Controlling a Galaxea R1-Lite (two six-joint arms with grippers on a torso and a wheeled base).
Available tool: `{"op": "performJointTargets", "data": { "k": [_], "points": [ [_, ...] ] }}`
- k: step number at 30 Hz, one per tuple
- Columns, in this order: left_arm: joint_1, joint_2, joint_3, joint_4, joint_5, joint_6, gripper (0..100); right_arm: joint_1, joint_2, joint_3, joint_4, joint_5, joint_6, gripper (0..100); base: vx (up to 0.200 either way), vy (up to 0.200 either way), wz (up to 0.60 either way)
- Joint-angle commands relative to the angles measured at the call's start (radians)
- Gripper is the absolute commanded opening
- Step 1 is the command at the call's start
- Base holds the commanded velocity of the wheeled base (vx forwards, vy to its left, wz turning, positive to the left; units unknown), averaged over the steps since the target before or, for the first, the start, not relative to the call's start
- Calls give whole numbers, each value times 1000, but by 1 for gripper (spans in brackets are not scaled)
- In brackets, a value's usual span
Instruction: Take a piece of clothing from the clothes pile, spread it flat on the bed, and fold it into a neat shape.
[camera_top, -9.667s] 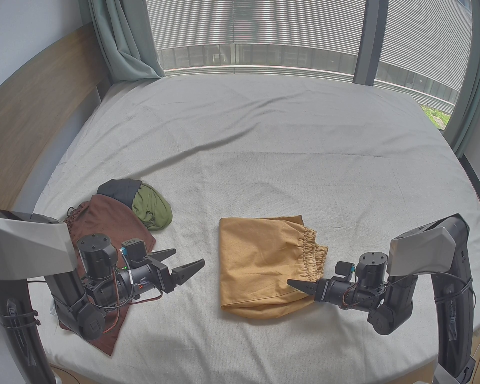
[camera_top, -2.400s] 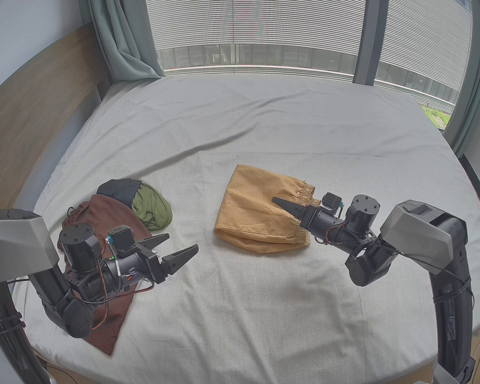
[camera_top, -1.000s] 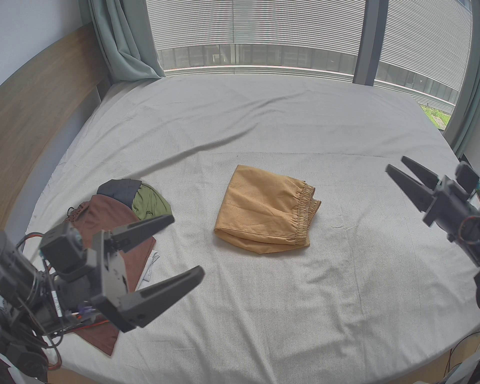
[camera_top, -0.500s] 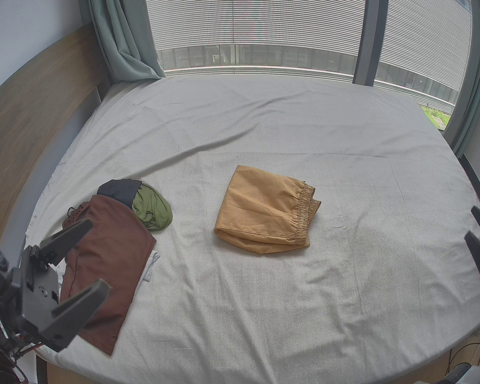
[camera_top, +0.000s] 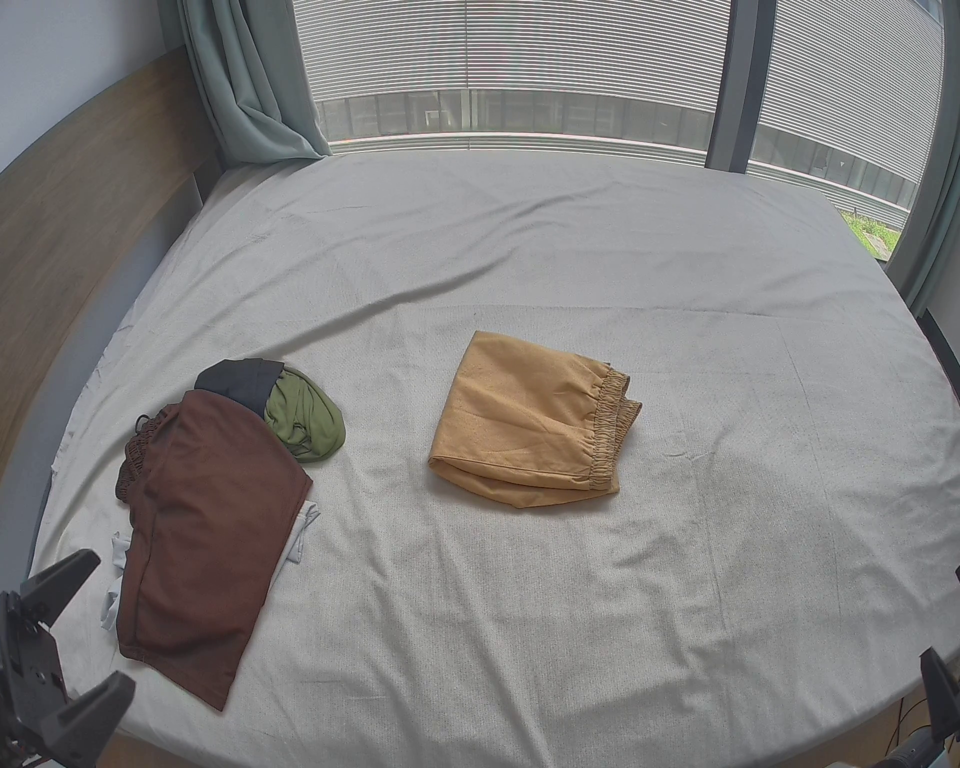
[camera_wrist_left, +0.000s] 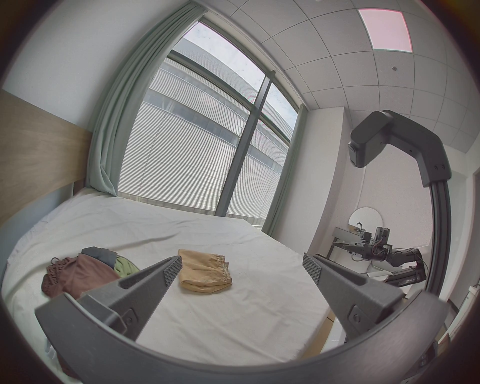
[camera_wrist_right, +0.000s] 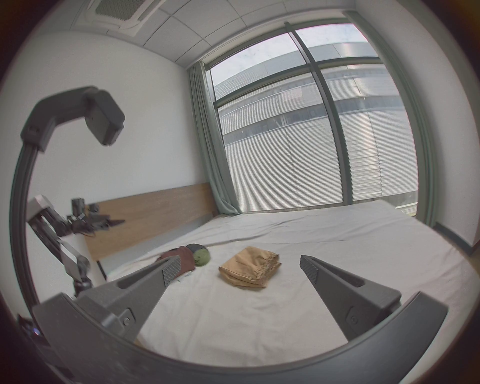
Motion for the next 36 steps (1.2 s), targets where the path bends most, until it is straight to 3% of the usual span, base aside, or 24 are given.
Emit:
{"op": "performJointTargets", "data": {
  "k": [1,3,8,10,12,16,18,20,23,24,25,27,28,36],
  "points": [
    [97,-259,16,132,-26,-3,100,-5,-97,79,55,-92,-103,100,0,0,0],
    [124,-322,16,206,-27,-3,100,-6,-97,79,98,-166,-114,100,0,0,0],
    [166,-451,18,390,-72,-3,100,-83,-174,78,263,-200,-143,100,0,0,0],
    [199,-508,18,479,-92,0,100,-81,-166,78,240,-216,-161,100,0,0,0],
    [207,-514,18,546,-70,29,100,-80,-166,78,234,-266,-123,100,0,0,0],
    [245,-514,18,647,59,65,100,-83,-165,78,259,-379,-83,100,0,0,0],
    [304,-572,18,735,114,98,100,-83,-165,79,283,-394,-115,100,0,0,0],
    [313,-601,16,753,141,140,100,-83,-165,71,332,-396,-126,100,0,0,0],
    [310,-600,18,733,302,163,100,-81,-165,78,308,-396,-126,100,0,0,0],
    [310,-600,18,733,302,163,100,-81,-165,78,308,-396,-126,100,0,0,0],
    [308,-601,18,749,398,178,100,-78,-165,78,306,-396,-126,100,0,0,0],
    [308,-600,18,749,413,180,100,-78,-165,78,306,-396,-127,100,0,0,0],
    [310,-601,18,811,490,190,100,-78,-165,78,306,-394,-130,100,0,0,0],
    [307,-600,18,804,453,219,100,-80,-165,78,306,-394,-130,100,0,0,0]
  ]
}}
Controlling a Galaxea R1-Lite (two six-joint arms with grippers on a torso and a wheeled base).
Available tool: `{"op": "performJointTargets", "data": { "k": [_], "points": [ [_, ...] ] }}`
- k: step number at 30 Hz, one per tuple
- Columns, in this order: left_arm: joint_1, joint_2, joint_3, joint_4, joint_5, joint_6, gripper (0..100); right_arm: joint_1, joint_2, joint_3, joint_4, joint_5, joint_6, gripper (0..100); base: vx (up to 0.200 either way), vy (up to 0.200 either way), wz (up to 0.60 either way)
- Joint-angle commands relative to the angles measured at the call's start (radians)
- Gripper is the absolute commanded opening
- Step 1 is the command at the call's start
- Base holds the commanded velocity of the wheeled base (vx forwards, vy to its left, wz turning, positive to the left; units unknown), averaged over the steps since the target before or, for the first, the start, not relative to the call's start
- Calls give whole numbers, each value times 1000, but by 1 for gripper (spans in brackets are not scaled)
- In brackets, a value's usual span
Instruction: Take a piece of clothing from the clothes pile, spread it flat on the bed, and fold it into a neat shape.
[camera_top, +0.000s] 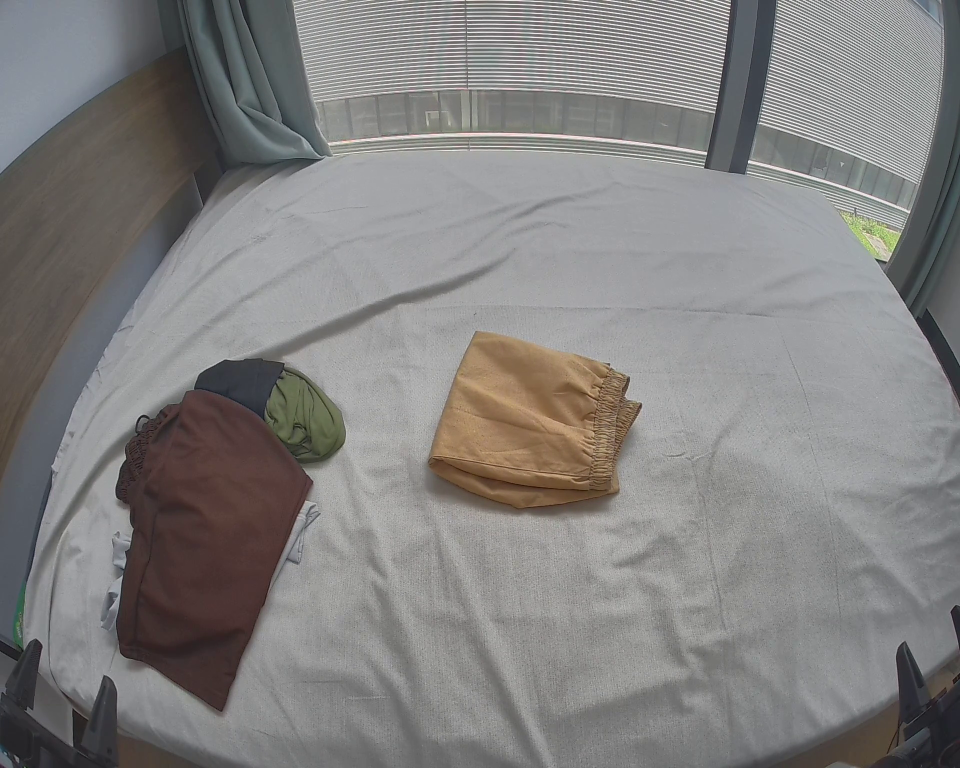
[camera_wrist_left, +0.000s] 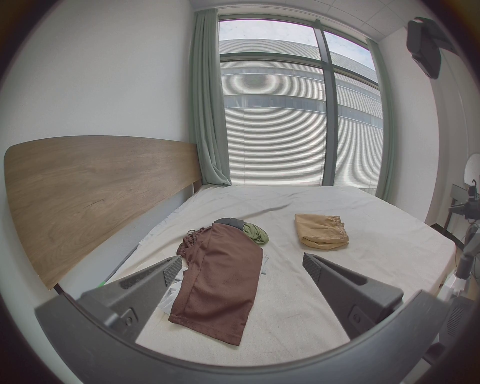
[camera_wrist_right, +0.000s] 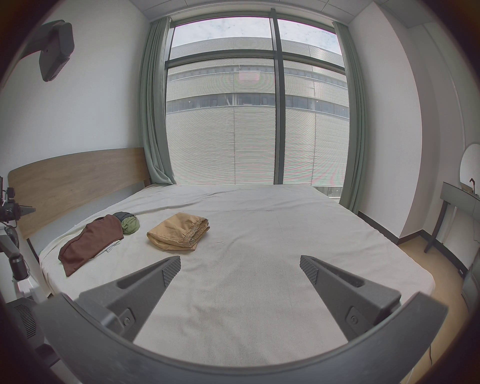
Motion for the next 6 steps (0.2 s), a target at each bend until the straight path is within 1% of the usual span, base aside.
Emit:
{"op": "performJointTargets", "data": {
  "k": [1,6],
  "points": [
    [1,-14,18,5,-12,8,100,0,-2,16,1,0,-4,100,0,0,0],
    [4,-16,18,5,-12,4,100,0,-2,16,1,0,1,100,0,0,0]
  ]
}}
